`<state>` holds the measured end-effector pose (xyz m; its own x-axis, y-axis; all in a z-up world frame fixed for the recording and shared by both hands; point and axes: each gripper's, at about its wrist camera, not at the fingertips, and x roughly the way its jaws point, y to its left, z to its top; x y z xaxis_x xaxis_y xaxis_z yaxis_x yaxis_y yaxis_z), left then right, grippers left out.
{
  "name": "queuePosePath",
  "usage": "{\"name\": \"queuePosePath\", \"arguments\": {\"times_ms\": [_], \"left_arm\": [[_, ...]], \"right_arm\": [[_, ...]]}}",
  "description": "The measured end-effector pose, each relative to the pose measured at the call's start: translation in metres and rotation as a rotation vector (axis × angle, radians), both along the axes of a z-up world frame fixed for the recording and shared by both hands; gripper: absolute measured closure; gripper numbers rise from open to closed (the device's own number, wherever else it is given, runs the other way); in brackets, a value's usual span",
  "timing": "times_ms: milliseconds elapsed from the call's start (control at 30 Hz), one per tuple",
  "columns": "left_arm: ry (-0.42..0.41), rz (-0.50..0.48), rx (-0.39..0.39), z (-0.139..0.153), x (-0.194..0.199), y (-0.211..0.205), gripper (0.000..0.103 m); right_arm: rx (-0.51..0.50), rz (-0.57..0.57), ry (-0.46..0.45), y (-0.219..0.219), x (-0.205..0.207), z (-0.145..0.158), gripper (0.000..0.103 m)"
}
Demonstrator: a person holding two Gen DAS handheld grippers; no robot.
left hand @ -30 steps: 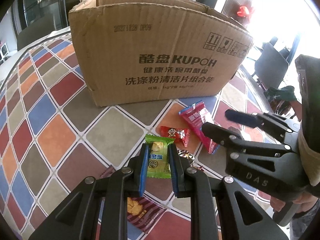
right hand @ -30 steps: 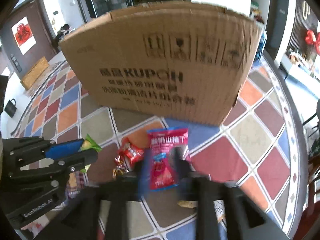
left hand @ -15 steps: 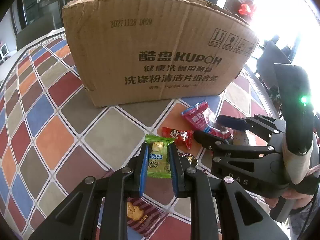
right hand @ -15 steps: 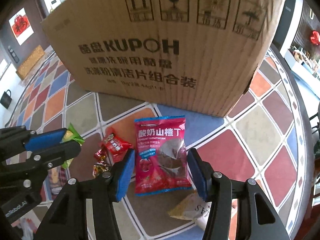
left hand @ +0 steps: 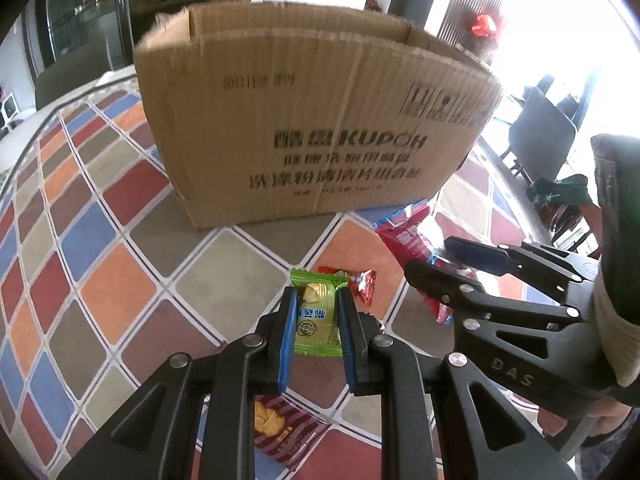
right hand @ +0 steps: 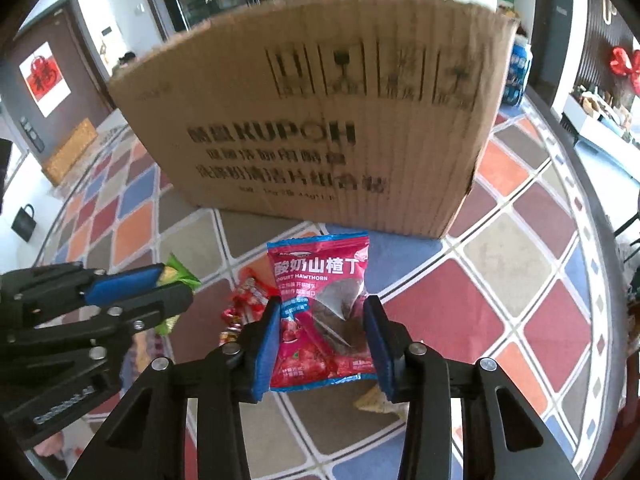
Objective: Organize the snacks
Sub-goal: 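Lift both snacks over the box and open both tools to release them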
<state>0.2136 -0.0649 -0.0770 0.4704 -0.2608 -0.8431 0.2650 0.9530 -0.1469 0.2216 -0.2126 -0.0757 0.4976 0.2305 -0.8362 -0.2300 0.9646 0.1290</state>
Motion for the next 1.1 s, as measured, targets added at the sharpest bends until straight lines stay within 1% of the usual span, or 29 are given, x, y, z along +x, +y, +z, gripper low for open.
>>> {"name": "queuePosePath", "arguments": {"times_ms": [167,433,700,867,1000,1100], "left_arm": [[-0.058,-0.005,-0.024,0.025,-0.006,0.003,0.082],[-0.194,-0.020,-0.048,0.079,-0.011,0.006,0.082],[-0.305,-0.016,-0.048,0.123,0.003,0.005,0.082],[-0.348,-0.012,-0.040,0.139,0.020,0.005,0.082],[-0.350,-0.001,-0.030,0.144,0.040,0.005,0.082],[-0.340,0.002,-0.027,0.143,0.055,0.006,0.082]], "right_arm": [[0.025,-0.007,-0.056,-0.002,-0.010,0.026,0.061],[0.053,-0.014,-0.200,0.002,-0.024,0.083,0.061],[0.059,-0.019,-0.306,0.003,-0.015,0.127,0.061],[0.056,-0.030,-0.341,0.000,-0.001,0.147,0.061],[0.057,-0.039,-0.335,-0.002,0.016,0.151,0.061],[0.055,-0.046,-0.325,-0.002,0.027,0.150,0.061]]}}
